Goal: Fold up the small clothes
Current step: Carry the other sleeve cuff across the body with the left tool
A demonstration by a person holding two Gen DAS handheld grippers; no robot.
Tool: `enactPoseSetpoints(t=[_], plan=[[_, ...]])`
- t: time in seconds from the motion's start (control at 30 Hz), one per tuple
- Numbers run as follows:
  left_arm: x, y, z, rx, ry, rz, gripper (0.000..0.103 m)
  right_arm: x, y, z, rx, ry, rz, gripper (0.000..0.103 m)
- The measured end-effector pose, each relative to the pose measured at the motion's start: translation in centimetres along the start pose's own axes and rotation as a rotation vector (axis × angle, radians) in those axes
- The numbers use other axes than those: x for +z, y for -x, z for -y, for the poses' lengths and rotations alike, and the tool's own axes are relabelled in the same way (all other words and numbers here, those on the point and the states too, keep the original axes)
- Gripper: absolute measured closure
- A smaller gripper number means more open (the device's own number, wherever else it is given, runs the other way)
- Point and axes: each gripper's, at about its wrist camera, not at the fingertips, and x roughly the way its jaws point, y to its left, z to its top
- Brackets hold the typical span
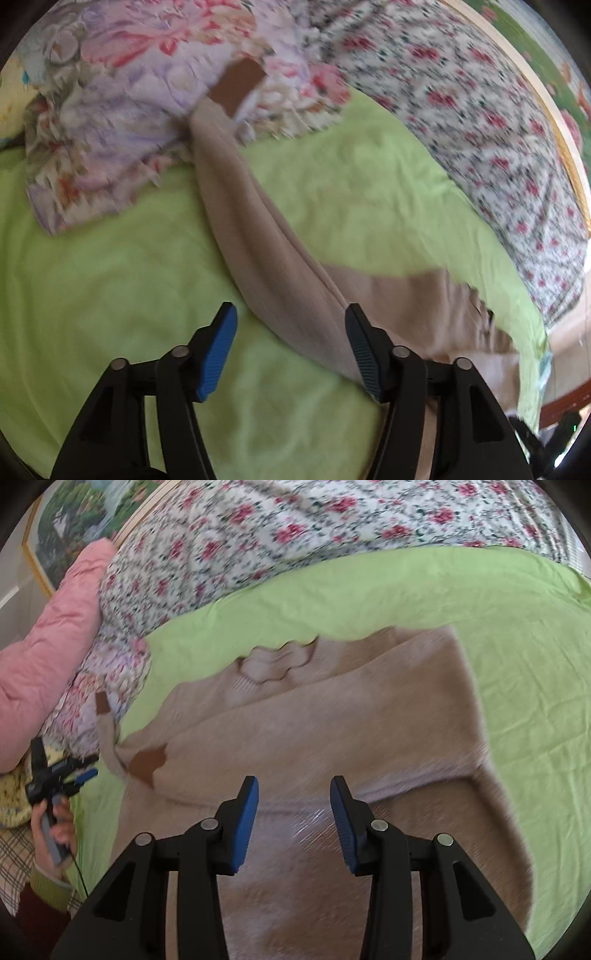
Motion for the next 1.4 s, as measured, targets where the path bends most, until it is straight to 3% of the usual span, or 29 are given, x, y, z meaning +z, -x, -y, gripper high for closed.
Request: enactPoseSetpoints(t=[0.17,0.37,0.5,0.53,0.63,0.67,0.7,0.77,0.9,1.07,1.3,1.4], plan=[[3.4,-1.3,-0.4,0.037,-0.008,0.020,0.033,-0.9,-0.1,-1.1,0.018,0.009,-0.024,0.061],[7.3,-4.9,-0.2,0.187,-0.044,0.026,0.024,-1.5,0.4,-1.4,0.031,-0.003,-0.027,0.061],[9.5,-7.9,-1.2,0.248,-0.025,-0.005,0.025,-1.8,0.8,-0.9,0.029,-0.020,-0.025,0.061],[9.9,-8.5,-1.4,0.256,-0.017,-0.006,0.028,-1.8,0.9,-0.7,0.023,-0.022,-0.027,0.061],[11.0,-9.7,-2.0,0.282,-0.006,-0.013,0.050,-1.8,1.1,-0.1,0.015,-0.031,-0.030,0.061],[11.2,-10.0,-2.1,0.284,-0.008,-0.014,0.065,-1.8,1.2,0.1,0.011,-0.034,-0.030,0.061],[11.4,-10.2,-2.0,0.282,-0.017,-0.013,0.086,-1.9,1.2,0.2,0.008,-0.036,-0.030,0.061],[11.5,-9.9,-1.3,0.273,-0.042,0.006,0.095,-1.9,1.3,0.5,0.006,-0.041,-0.028,0.061],[10.0,-6.7,3.0,0.164,-0.135,0.092,0.096,-2.1,1.4,0.7,0.012,-0.056,-0.016,0.061],[5.2,-2.1,12.9,-0.026,-0.331,0.159,0.096,-2.4,1.6,0.9,0.024,-0.082,0.000,0.061],[-3.9,-0.3,25.4,-0.274,-0.527,0.124,0.096,-3.0,3.5,2.5,0.011,-0.125,0.038,0.061],[-7.7,-1.1,28.8,-0.311,-0.603,0.088,0.096,-3.4,4.6,3.8,-0.005,-0.161,0.055,0.061]])
